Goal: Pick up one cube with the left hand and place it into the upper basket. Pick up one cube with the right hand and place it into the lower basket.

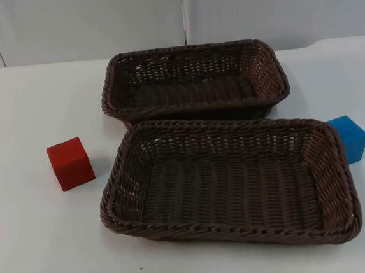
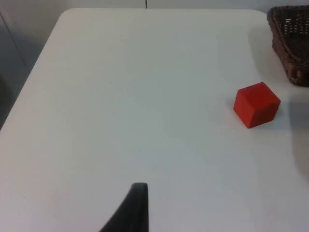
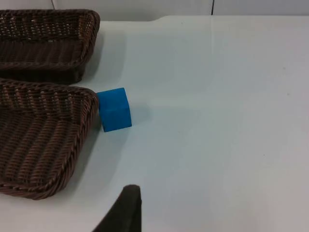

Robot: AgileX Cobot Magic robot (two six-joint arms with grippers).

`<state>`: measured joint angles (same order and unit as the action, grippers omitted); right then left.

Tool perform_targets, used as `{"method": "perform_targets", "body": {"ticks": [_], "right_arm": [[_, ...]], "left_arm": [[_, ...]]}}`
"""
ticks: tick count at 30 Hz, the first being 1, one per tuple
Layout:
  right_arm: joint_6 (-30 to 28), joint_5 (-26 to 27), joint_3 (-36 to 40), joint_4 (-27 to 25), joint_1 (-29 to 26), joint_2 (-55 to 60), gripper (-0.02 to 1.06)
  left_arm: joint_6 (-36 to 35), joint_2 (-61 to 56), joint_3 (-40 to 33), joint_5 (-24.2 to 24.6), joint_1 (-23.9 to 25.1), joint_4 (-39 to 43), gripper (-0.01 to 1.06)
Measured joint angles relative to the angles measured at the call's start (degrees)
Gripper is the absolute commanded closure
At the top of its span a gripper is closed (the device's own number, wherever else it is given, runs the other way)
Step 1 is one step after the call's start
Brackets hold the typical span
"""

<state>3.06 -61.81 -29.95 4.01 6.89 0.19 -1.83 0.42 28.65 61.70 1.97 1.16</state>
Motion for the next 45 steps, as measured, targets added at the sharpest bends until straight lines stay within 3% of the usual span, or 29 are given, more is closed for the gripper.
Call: {"method": "perform_targets", "body": {"ticks": [13,35,45], "right_arm": [[0.00,0.00,0.00,0.00,0.00,0.00,-0.01],[0.00,0.00,0.00,0.00,0.00,0.00,-0.01],[0.00,0.00,0.00,0.00,0.00,0.00,-0.01]], "left_arm": [[0.00,7.58,6.67,-0.72,0.00,-0.45,0.00],[0.00,8.08,6.81,-0.84,0.00,-3.90,0.00],[1.83,18.39,6.81,-6.12,0.00,-5.31,0.00]]}}
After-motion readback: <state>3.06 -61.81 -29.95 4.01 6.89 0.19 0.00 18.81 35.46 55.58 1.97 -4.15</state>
